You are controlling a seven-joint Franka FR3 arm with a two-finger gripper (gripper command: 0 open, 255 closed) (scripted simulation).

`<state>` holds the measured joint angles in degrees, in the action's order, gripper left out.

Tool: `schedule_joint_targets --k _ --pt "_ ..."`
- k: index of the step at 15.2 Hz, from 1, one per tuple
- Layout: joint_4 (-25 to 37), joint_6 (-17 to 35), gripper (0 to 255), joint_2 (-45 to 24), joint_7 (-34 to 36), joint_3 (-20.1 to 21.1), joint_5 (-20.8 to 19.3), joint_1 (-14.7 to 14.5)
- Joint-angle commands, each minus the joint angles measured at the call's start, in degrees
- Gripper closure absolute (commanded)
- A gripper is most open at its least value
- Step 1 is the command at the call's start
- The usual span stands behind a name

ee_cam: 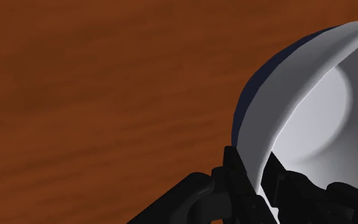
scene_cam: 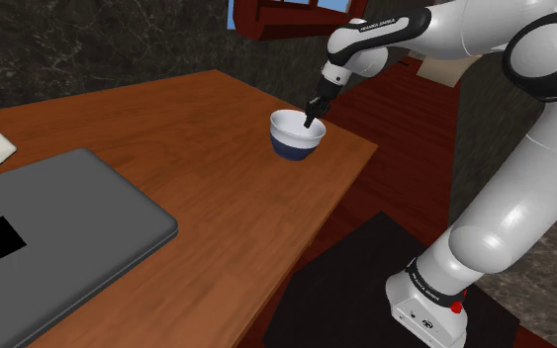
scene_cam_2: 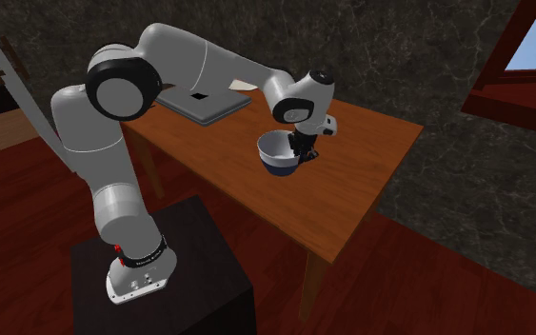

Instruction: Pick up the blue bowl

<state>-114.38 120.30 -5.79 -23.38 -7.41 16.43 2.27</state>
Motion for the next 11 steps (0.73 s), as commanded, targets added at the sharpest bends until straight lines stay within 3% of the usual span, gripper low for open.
schedule_joint_targets --k 1,11 --pt "0.01 0.00 255 0.02 0.00 0.00 0.01 0.00" --pt "3.92 -5.53 255 1.86 1.66 -0.15 -1.06 0.05"
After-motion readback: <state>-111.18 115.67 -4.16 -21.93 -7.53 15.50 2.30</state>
